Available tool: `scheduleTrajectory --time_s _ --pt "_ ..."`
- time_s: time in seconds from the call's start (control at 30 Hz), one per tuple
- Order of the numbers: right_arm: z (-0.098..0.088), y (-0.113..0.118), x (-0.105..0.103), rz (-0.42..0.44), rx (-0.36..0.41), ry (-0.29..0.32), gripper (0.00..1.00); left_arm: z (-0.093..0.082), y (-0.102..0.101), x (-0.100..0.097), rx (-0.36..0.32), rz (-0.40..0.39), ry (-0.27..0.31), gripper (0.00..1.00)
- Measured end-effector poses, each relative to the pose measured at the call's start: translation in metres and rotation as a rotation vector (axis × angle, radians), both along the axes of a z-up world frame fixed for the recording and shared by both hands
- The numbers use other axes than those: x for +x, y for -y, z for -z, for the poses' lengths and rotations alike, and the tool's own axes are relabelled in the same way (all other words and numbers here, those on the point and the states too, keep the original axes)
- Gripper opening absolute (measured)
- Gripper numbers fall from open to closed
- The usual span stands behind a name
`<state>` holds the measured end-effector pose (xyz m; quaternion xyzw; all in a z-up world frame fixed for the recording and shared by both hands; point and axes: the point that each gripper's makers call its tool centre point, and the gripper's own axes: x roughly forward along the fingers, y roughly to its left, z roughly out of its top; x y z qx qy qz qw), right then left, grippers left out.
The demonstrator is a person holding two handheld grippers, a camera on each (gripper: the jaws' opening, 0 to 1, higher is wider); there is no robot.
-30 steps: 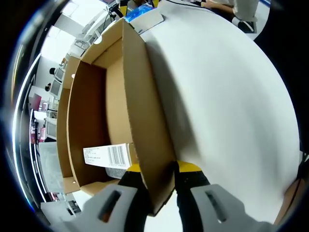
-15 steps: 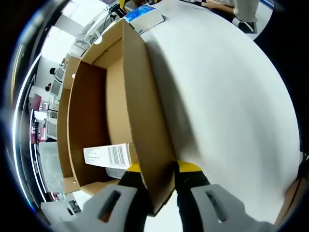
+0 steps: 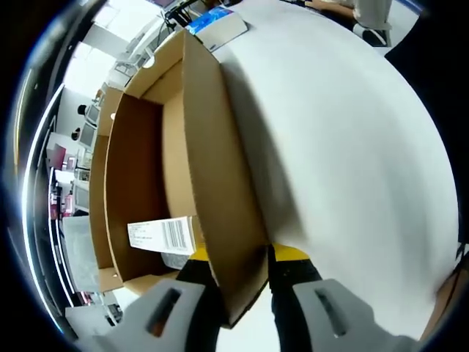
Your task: Operate the shoe box by opening the lid, removing the specified soft item, and placing it in the target area until the item is outside and the box remains undamaged.
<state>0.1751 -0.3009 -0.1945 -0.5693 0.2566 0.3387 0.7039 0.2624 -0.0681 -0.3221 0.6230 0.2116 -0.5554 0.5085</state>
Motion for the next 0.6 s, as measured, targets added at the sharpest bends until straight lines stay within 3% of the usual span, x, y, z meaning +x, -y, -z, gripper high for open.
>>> scheduleTrajectory --time_s 0.07,0.17,0.33,0.47,0.6 --pt "-0.011 -0.014 0.004 -0.038 0.048 0.011 0.59 0.000 0.000 0.000 0.000 0.000 0.000 0.21" --pt "-0.022 -0.018 0.015 -0.060 0.050 0.038 0.60 0.000 0.000 0.002 0.000 -0.001 0.001 0.21" --pt "-0.026 -0.032 0.040 -0.103 0.059 0.065 0.60 0.000 0.000 0.003 0.001 -0.001 0.002 0.21" --pt "-0.026 -0.056 0.074 -0.132 0.102 0.099 0.59 -0.001 0.000 0.002 0.000 0.002 -0.001 0.21" --pt "-0.029 -0.072 0.102 -0.071 0.170 0.159 0.59 0.000 0.000 0.001 0.005 0.008 -0.016 0.21"
